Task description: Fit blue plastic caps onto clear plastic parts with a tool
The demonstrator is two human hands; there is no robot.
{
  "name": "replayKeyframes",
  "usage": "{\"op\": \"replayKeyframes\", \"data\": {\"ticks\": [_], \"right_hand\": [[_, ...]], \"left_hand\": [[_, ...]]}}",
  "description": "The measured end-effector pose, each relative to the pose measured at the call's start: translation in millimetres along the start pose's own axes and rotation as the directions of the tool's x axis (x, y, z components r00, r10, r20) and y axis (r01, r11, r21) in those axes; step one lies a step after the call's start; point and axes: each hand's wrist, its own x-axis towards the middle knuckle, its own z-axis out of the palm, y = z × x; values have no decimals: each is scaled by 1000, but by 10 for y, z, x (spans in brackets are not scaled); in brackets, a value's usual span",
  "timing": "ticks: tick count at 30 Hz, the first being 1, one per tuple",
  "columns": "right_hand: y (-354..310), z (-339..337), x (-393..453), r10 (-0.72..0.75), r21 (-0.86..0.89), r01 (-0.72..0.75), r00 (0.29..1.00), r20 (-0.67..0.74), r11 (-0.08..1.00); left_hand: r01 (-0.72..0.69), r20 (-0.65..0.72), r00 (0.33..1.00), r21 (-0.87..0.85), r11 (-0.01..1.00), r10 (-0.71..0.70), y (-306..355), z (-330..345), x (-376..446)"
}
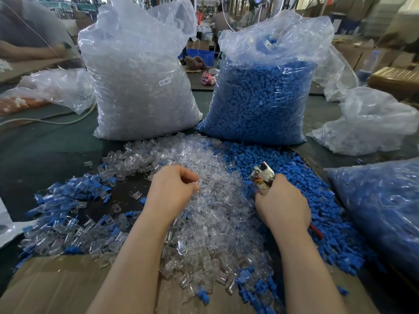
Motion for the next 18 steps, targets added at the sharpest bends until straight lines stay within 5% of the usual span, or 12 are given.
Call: {"op": "replayKeyframes", "data": {"ticks": [3,9,18], "right_hand": [[20,-20,12,4,13,-4,998,-56,1000],[29,-44,9,51,-49,-45,992,116,998],[-12,-89,-6,39,-68,-27,983,182,997]], "left_hand": [[5,38,999,-2,1000,-5,-7,8,-2],[2,-15,1000,-59,998,-3,2,20,-19],[26,80,996,-4,1000,-25,28,-17,-16]]}}
